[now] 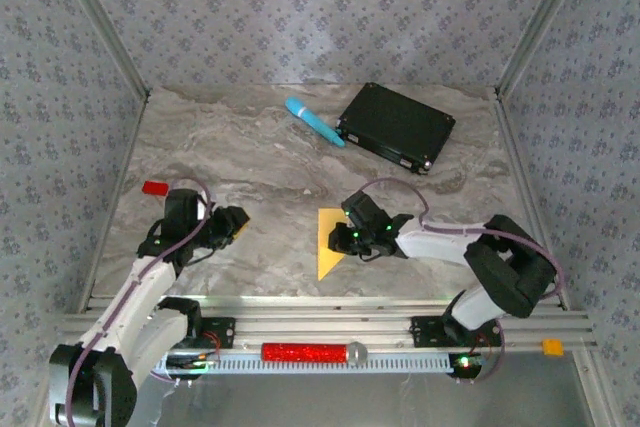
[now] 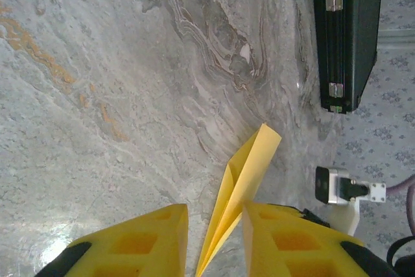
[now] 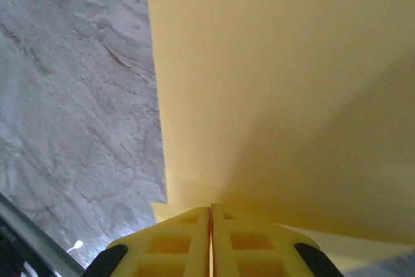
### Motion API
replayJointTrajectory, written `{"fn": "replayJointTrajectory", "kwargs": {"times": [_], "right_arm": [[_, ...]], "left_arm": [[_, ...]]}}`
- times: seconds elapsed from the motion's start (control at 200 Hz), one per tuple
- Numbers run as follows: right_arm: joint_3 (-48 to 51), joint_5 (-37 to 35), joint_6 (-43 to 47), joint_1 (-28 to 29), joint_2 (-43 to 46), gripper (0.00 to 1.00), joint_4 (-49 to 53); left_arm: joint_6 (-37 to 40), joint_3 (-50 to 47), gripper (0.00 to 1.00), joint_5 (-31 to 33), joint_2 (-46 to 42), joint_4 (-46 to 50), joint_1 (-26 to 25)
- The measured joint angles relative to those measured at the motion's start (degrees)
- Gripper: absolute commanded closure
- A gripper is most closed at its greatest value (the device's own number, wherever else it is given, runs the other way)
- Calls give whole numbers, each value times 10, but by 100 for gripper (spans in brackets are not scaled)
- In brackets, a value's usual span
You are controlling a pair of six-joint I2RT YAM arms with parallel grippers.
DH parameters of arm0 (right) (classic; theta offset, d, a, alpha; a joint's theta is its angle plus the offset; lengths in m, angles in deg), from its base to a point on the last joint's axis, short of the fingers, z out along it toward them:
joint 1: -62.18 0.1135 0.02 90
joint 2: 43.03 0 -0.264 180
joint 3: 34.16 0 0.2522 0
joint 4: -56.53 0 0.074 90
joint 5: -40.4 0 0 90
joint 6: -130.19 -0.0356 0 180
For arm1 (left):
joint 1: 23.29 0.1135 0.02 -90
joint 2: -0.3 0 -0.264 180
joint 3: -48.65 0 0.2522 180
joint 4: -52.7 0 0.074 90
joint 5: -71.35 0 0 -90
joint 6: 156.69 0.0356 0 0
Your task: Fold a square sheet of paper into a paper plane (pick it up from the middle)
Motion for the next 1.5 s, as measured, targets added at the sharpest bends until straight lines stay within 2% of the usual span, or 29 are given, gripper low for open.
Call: {"fn": "replayJointTrajectory", "kwargs": {"times": [0.255, 0.35, 0.52, 0.6, 0.87, 1.029, 1.169, 1.304, 1.499], "right_arm": [[-3, 29, -66, 2, -76, 93, -94], [-4, 27, -89, 15, -87, 87, -118], [3, 6, -121, 42, -82, 69, -155], [19, 3, -122, 44, -54, 73, -160], [41, -21, -101, -42, 87, 75, -93], [87, -18, -94, -90, 150, 76, -60], [108, 7, -83, -123, 160, 72, -49], [109, 35, -71, -124, 160, 62, -49], [103, 79, -66, -124, 123, 54, -52]], "left_arm": [[-4, -1, 79, -19, 52, -31, -17], [-4, 0, 81, -23, 73, -43, -30], [-4, 21, 88, -27, 135, -68, -66], [-2, 40, 90, -29, 172, -85, -89], [13, 158, 97, -49, 341, -134, -178], [25, 209, 98, -68, 427, -152, -206], [38, 227, 98, -76, 489, -152, -215], [43, 227, 99, -82, 525, -151, -215], [48, 226, 100, -82, 552, -154, -215]]}}
